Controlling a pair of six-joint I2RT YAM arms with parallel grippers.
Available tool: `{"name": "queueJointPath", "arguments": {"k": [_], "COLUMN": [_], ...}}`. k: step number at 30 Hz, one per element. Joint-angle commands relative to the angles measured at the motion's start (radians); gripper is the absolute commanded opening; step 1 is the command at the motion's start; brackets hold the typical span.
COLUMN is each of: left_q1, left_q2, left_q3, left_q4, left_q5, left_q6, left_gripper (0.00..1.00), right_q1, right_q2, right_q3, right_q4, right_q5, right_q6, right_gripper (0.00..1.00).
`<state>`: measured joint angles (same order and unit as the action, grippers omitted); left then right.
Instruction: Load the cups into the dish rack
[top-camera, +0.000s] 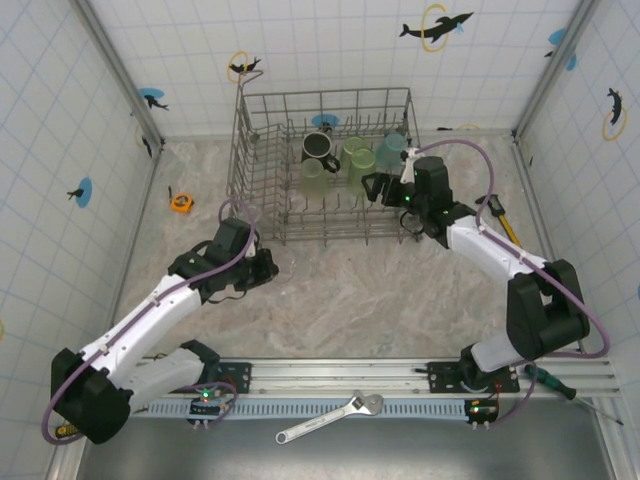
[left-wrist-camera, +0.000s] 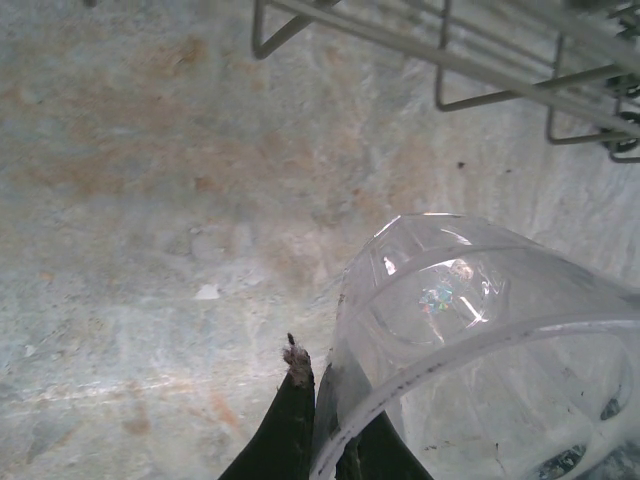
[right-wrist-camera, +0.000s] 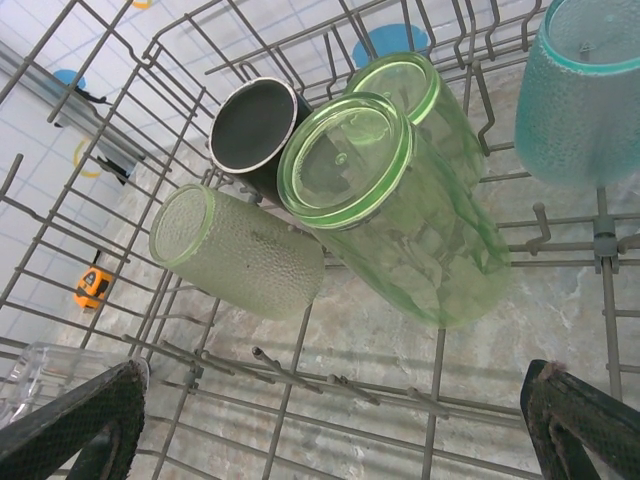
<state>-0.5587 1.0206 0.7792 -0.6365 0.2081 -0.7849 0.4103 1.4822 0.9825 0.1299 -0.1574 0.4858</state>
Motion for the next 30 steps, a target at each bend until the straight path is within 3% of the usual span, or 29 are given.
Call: {"name": "queueJointPath", "arguments": {"k": [1,11,30], "left_q1": [-0.007,-0.006,-0.001], "left_q2": [0.011,0.025,0.239], "left_q3": [0.072,0.168,0.438], "left_q4": [-0.002,0.175,0.236], "left_q5": [0.033,0.034,0.007], "left_q6": [0.019,0.046,0.184], "left_gripper": [0.0,0.0,0.0], "right_q1": [-0.007,-0.011,-0.049], "right_q2": [-0.054,-0.042,-0.054], "right_q3": [-0.008,-0.007,-0.017], "right_q4": [-0.016,-0.016,-0.014], "right_q5": [-0.001,-0.041,-0.122], "right_q6": [-0.004,0.029,0.08], "right_gripper": [0.99,0.99,0.99]}}
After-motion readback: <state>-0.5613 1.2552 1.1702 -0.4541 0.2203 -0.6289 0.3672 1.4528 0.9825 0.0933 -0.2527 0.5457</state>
